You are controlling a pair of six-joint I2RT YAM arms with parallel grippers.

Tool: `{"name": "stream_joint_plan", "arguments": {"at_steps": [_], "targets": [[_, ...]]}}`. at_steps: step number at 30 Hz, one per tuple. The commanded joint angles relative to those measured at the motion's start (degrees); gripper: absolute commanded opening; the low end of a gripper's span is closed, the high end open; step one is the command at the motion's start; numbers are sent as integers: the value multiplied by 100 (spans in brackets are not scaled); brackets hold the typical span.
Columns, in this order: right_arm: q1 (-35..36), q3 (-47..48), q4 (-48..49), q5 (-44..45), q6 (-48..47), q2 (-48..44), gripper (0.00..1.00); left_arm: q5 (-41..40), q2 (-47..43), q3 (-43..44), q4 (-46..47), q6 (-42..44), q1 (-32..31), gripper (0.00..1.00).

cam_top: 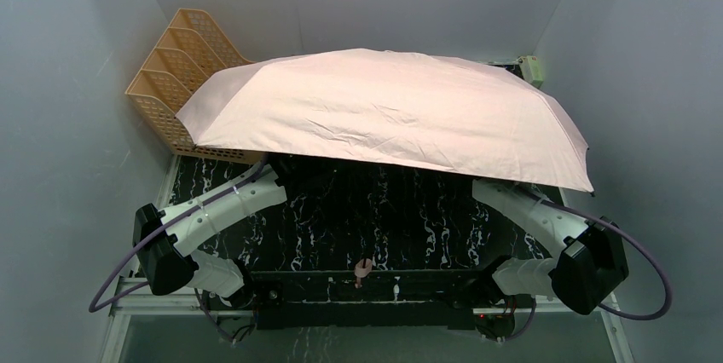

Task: Put away the umbrella

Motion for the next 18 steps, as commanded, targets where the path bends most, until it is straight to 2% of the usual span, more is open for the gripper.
{"name": "stream_joint_plan", "arguments": {"at_steps": [1,6,9,10,11,13,18], "targets": [[-10,455,476,50,96,26,64,194,-115,0,98,204,-28,0],[-47,520,538,54,186,122,55,220,-136,-52,89,182,-28,0],[-68,546,561,53,194,149,43,223,-167,-108,102,153,-28,0],[-83,547,562,61,193,147,38,221,-176,-121,106,154,-26,0],[-88,545,560,58,186,143,28,214,-185,-133,107,145,-28,0],[-126,487,660,-63,128,102,0,184,-205,-170,111,136,-28,0],[-196,243,477,-388,432,-17,0,-31,-262,-209,130,115,-28,0]]}}
